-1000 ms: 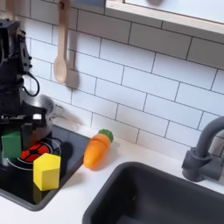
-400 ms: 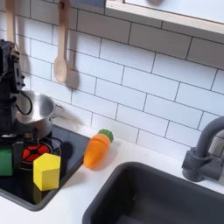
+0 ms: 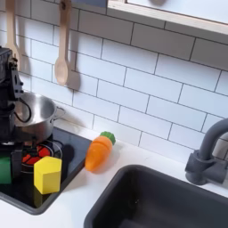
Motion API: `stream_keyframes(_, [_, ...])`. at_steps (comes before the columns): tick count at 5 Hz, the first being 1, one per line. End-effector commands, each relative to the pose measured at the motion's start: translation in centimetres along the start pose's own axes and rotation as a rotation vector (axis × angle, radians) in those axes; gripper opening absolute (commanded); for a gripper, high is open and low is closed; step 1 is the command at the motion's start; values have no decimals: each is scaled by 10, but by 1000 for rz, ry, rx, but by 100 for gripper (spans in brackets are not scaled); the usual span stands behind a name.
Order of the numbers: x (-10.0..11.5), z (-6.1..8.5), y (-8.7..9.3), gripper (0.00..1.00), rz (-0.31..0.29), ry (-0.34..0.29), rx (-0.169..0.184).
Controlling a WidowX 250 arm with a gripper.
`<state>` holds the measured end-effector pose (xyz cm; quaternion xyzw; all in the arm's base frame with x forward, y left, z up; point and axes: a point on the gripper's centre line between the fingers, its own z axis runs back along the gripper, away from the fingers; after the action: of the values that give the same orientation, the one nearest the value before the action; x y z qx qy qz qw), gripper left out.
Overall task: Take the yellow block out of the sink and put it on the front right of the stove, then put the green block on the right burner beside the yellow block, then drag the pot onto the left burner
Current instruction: 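Put the green block on the right burner beside the yellow block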
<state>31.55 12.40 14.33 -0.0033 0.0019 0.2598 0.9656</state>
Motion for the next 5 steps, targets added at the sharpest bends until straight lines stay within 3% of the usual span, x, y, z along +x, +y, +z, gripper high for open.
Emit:
stream_keyframes(1, [-2,4,-5,100,31,7,11])
stream_keyframes(2, [-1,6,-8,100,43,13,8])
stream_keyframes(3, [7,17,-8,100,55,-17,13])
stream_keyframes(4, [15,30,-7,100,90,-43,-6])
stream_keyframes(5, [13,34,-9,100,87,-36,-8])
